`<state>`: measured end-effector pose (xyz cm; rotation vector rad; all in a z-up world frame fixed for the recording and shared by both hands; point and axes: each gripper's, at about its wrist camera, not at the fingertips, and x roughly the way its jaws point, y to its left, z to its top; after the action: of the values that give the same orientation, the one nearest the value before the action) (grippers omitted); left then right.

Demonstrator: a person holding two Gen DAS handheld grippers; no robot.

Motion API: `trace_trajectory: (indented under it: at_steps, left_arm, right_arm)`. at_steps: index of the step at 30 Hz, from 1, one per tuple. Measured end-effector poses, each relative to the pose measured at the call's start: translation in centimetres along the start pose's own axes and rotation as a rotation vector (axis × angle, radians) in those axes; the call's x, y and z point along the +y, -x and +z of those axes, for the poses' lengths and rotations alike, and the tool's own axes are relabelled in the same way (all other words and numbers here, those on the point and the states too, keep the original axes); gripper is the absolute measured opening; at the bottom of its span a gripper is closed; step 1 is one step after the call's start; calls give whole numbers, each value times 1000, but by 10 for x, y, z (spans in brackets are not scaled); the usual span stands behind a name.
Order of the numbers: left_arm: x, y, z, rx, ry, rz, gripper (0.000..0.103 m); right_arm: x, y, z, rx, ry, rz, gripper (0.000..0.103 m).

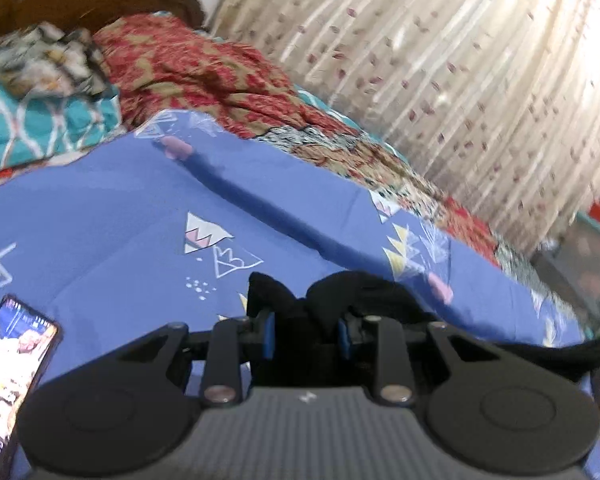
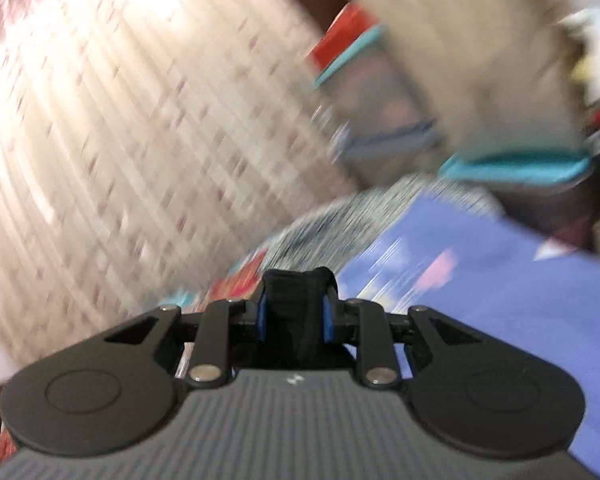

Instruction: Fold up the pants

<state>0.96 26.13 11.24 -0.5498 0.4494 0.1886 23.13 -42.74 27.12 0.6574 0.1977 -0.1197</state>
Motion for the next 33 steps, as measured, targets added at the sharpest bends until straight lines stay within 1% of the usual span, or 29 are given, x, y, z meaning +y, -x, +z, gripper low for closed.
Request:
trace_trajectory:
  at_steps: [1, 3, 5, 7, 8, 10, 13, 14, 15, 16, 17, 18, 19, 20, 21, 23, 24, 28, 29, 31, 33]
  left_arm:
    - [5, -1, 2, 6, 22, -13, 26]
    - [7, -4, 5, 12, 33, -16, 26]
    - [4, -9, 8, 16, 27, -18, 26]
    - [-1, -16, 9, 25, 30, -22, 26]
    - [-4, -20, 10, 31, 28, -18, 26]
    - [-7, -28, 11, 37, 27, -10, 26]
    - [-9, -43, 15, 41, 26, 8, 26]
    - [-9, -48, 15, 40, 23, 20, 26]
    - [-11, -55, 15, 42, 15, 44, 26]
    - [-11, -60, 15, 45, 12, 60, 26]
    - [-12, -65, 14, 48, 18, 75, 26]
    - [-12, -66, 12, 48, 23, 76, 26]
    - [-13, -67, 9, 49, 21, 69, 26]
    - [-15, -67, 6, 46, 8, 71, 26]
    - [-16, -66, 5, 42, -14, 80, 26]
    - [-17, -66, 3, 42, -30, 87, 26]
    - [-16, -65, 3, 44, -21, 85, 26]
    - [-14, -62, 2, 39, 4, 85, 26]
    - [-14, -61, 1, 39, 7, 86, 26]
    - [-15, -61, 2, 43, 7, 88, 26]
    - [-16, -60, 3, 45, 2, 89, 26]
  right_arm:
    - [-10, 14, 7, -17, -1, -19, 28]
    - [-29, 28, 8, 2, 2, -43, 27]
    - [-43, 33, 4, 32, -5, -76, 27]
    - [-57, 28, -5, 69, -14, -116, 28]
    - [-58, 19, -14, 87, -25, -130, 28]
    - [-71, 6, -26, 130, -64, -157, 28]
    - [-83, -37, -48, 217, -153, -206, 28]
    - [-84, -56, -55, 257, -179, -214, 31]
    - [-88, -75, -63, 298, -184, -217, 31]
    - [-91, -91, -72, 335, -155, -232, 38]
    - [-91, -100, -80, 339, -126, -281, 48]
    - [-94, -102, -84, 311, -125, -332, 51]
    - [-99, -102, -89, 283, -146, -336, 52]
    - [-103, -104, -93, 281, -162, -302, 52]
    - [-108, -106, -96, 297, -159, -279, 51]
    - [-112, -109, -104, 329, -106, -309, 52]
    - [-113, -110, -107, 344, -80, -315, 52]
    - [-119, -118, -126, 416, -46, -283, 52]
    - [-121, -126, -129, 433, -37, -280, 52]
    - [-116, -132, -138, 448, 1, -278, 52]
    - [-106, -134, -146, 452, 58, -240, 58]
